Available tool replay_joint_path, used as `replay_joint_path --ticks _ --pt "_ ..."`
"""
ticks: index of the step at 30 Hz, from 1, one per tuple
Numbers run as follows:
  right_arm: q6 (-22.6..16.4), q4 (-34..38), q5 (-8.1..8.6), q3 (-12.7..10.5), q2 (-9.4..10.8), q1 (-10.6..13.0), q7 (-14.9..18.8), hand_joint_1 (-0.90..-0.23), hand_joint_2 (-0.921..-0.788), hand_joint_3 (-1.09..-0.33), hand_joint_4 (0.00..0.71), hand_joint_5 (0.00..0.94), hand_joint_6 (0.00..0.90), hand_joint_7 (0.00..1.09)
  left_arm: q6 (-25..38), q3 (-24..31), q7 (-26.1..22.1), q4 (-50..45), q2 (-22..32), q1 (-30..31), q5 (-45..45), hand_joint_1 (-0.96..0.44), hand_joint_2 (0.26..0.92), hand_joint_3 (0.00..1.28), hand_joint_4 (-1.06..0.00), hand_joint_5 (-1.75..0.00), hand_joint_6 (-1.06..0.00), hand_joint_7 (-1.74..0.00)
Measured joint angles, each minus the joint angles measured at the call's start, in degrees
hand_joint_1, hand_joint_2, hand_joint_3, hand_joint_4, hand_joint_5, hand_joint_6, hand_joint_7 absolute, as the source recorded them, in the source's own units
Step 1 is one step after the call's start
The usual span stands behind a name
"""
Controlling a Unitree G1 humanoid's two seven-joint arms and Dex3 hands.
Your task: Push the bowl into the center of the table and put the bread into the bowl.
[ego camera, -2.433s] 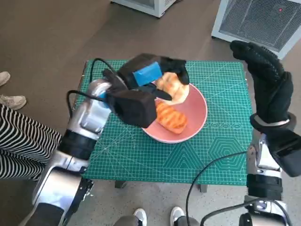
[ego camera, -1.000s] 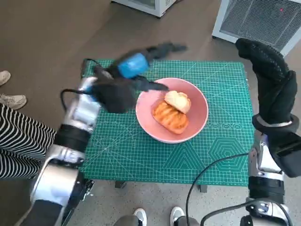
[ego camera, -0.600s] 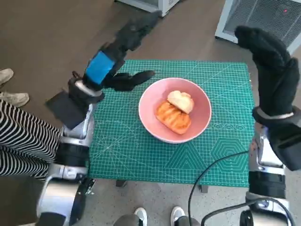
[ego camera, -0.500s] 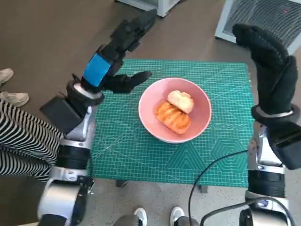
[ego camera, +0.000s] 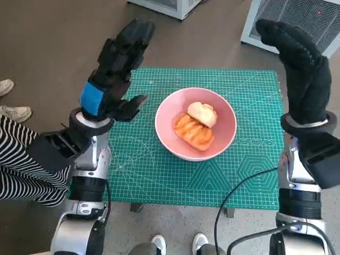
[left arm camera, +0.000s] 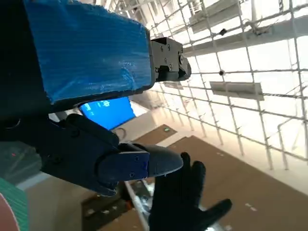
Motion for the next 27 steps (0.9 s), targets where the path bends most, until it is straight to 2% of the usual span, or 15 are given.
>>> replay_joint_path --ticks 8,27 --pt "-0.9 2.0 0.02 0.0 0.0 -0.4 0.2 -0.728 -0.921 -0.748 0.161 0.005 -0.001 0.55 0.5 0.5 -1.2 0.1 -0.8 1.1 -1.1 -0.72 0.921 0.46 -0.08 -0.01 -0.09 -0.22" --pt "-0.2 2.0 0.3 0.0 -0.1 -1.1 0.8 -0.728 -0.921 -0.749 0.16 0.003 -0.001 0.54 1.2 0.6 -2.7 1.9 -0.7 1.1 -0.8 -0.72 0.921 0.43 -0.04 0.0 -0.05 -0.17"
